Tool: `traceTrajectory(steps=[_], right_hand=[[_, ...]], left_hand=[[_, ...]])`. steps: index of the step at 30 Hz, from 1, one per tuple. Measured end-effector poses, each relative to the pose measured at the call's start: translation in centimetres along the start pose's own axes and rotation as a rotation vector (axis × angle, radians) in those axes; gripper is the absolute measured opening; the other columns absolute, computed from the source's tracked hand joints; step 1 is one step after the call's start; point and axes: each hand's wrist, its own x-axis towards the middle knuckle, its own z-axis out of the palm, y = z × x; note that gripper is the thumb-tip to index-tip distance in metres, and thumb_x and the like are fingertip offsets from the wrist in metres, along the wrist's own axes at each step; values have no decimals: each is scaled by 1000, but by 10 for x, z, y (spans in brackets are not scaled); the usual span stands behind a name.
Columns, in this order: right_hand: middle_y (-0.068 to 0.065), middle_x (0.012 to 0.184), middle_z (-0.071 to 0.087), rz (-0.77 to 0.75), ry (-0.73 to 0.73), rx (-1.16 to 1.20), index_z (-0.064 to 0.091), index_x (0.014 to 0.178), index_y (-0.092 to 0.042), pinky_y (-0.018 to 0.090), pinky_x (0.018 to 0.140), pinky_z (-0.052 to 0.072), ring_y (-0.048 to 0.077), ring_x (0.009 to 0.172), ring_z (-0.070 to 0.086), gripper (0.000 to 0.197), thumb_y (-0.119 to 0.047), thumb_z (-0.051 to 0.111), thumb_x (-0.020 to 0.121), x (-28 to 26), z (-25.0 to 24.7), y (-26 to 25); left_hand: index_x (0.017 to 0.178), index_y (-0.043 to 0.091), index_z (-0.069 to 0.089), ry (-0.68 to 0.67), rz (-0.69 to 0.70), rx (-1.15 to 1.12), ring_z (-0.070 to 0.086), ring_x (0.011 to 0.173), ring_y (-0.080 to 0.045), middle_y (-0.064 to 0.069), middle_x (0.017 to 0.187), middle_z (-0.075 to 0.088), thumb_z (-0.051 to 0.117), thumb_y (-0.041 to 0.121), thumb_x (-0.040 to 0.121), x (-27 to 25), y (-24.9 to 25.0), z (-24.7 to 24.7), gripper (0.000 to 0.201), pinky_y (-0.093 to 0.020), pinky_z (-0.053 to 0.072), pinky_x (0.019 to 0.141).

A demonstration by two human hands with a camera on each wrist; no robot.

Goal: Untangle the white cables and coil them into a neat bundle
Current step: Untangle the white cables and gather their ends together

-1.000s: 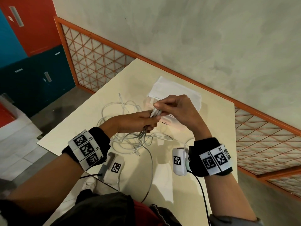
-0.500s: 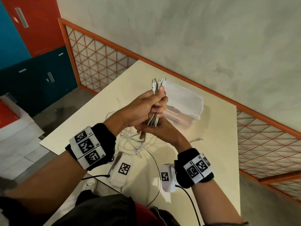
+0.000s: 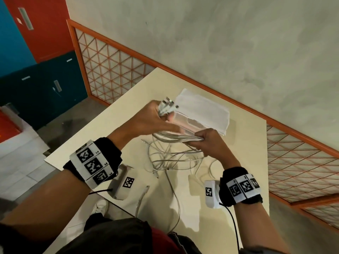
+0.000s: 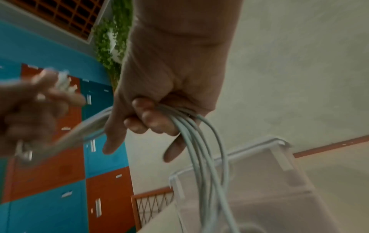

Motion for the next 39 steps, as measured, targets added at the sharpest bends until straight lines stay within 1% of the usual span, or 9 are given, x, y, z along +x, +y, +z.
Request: traceTrajectory(steps=[3,7,12,17,20,23,29,34,39], right_hand=[[0,45,40,-37,-4,45,58,58,-1,18,41,30,8,37,35,40,-30,81,70,-4,-11,-10],[2,43,49,-62,-85,121,66,67,-3,18,41,34,12,39,40,30,-29,78,74,-11,-22,-20],[6,42,54,-19,-76,254,59,59,1,23,45,40,15,34,43,40,-30,74,80,-13,-26,-6],[18,49,55,53,-43,308,54,44,-15,23,52,41,16,39,48,43,-37,71,77,-18,-8,30],[15,54,54,130,47,349,57,60,-8,28,56,38,10,44,52,48,-52,69,74,-26,-1,56],[0,49,36,134,170,372,41,55,-18,31,59,39,15,49,40,62,-76,56,68,-35,-2,67],[-8,42,35,194,385,274,44,55,-10,28,51,26,10,42,30,57,-48,38,97,-29,-28,55],[-2,37,37,198,351,-77,50,45,-13,21,52,33,15,44,40,54,-37,49,94,-23,-35,50],[-3,36,44,132,217,-163,52,42,-18,29,56,36,12,44,46,52,-35,52,91,-16,-15,20]], left_hand=[[105,15,64,-167,-94,224,60,71,-1,8,88,68,90,27,54,1,-11,12,59,-14,44,60],[84,12,64,-166,-61,530,57,66,-20,-3,71,63,76,30,76,5,-23,22,23,-27,38,60],[94,11,69,140,74,242,55,58,1,0,75,67,69,24,83,7,-14,12,16,-11,41,58],[72,32,69,457,64,-39,59,62,-5,14,65,66,70,20,82,16,-13,-5,16,-25,47,63],[67,23,63,607,13,-47,49,43,5,19,46,58,67,16,85,16,-20,-23,20,-13,38,48],[80,6,67,646,-88,118,50,50,6,3,63,60,67,17,85,14,-36,-30,13,-13,37,49],[92,-5,65,459,-384,396,64,91,-35,-25,94,67,76,21,76,9,-85,-23,32,-29,40,68],[71,12,48,234,-311,302,43,57,-12,3,61,44,89,20,58,5,-78,-9,44,-20,32,53],[114,18,62,47,-81,-31,39,48,-1,2,73,54,84,21,67,6,-45,19,51,-21,36,56]])
